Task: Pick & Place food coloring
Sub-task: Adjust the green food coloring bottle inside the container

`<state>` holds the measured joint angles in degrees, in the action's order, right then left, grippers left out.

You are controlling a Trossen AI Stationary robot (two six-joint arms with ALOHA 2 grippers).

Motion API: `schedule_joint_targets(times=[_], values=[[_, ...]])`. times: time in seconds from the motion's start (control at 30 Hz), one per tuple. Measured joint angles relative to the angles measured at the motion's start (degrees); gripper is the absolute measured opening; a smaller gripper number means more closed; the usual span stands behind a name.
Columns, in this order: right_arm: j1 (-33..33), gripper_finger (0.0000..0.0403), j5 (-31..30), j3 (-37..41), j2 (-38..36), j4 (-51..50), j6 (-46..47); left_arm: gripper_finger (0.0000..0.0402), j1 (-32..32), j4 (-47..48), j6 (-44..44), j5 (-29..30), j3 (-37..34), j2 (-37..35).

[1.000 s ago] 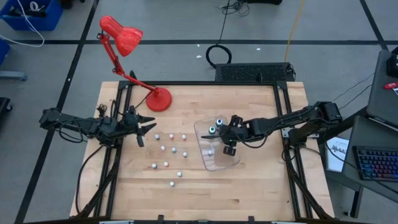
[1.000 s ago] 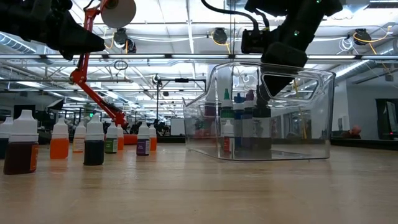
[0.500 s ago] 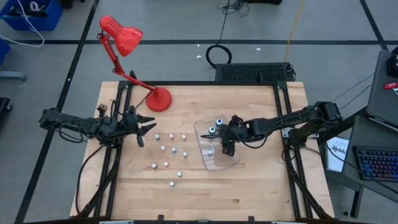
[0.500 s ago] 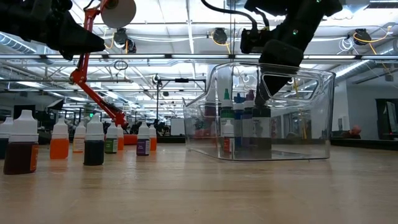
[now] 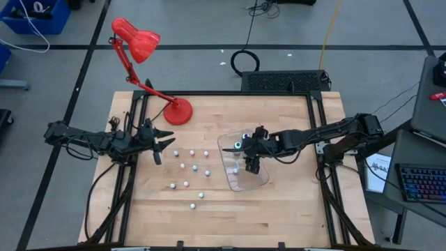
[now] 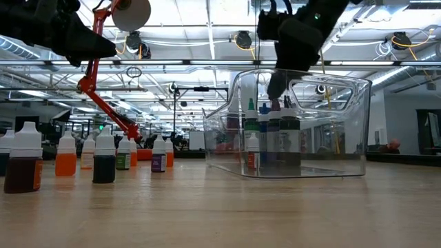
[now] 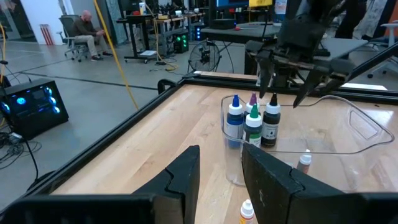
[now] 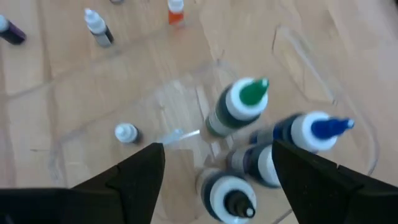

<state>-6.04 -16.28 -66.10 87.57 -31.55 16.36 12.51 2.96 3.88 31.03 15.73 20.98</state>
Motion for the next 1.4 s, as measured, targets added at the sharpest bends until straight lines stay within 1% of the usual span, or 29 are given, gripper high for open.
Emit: schedule_joint_targets(times=[0.23, 0.57, 0.67, 0.77, 0.93, 1.23, 1.3, 1.4], values=[[0.7, 0.0279, -0.2, -1.1, 0.1, 1.8, -7.0, 0.0124, 0.0, 0.3, -0.1, 0.0, 0.0, 0.0], [5.8, 0.0279, 0.4, -1.1, 0.4, 6.0, -14.0, 0.0124, 0.0, 0.3, 0.0, 0.0, 0.0, 0.0], [7.0, 0.0279, 4.2, -1.2, 2.0, 7.7, -14.5, 0.0124, 0.0, 0.3, 0.0, 0.0, 0.0, 0.0], [7.6, 0.0279, 7.3, -1.1, 5.2, 8.1, -14.7, 0.0124, 0.0, 0.3, 0.0, 0.0, 0.0, 0.0], [7.6, 0.0279, 7.5, -1.1, 9.6, 8.9, -16.2, 0.0124, 0.0, 0.3, 0.0, 0.0, 0.0, 0.0], [7.8, 0.0278, 7.4, -1.1, 9.3, 10.1, -16.1, 0.0124, 0.0, 0.6, 0.1, 0.0, 0.0, 0.0], [8.0, 0.0271, 7.4, -1.1, 9.4, 9.8, -16.0, 0.0124, 0.0, 0.8, 0.7, 0.0, 0.0, 0.0], [8.6, 0.0243, 7.4, -1.1, 9.4, 10.1, -15.6, 0.0124, 0.0, 0.9, 1.0, 0.0, 0.0, 0.0]])
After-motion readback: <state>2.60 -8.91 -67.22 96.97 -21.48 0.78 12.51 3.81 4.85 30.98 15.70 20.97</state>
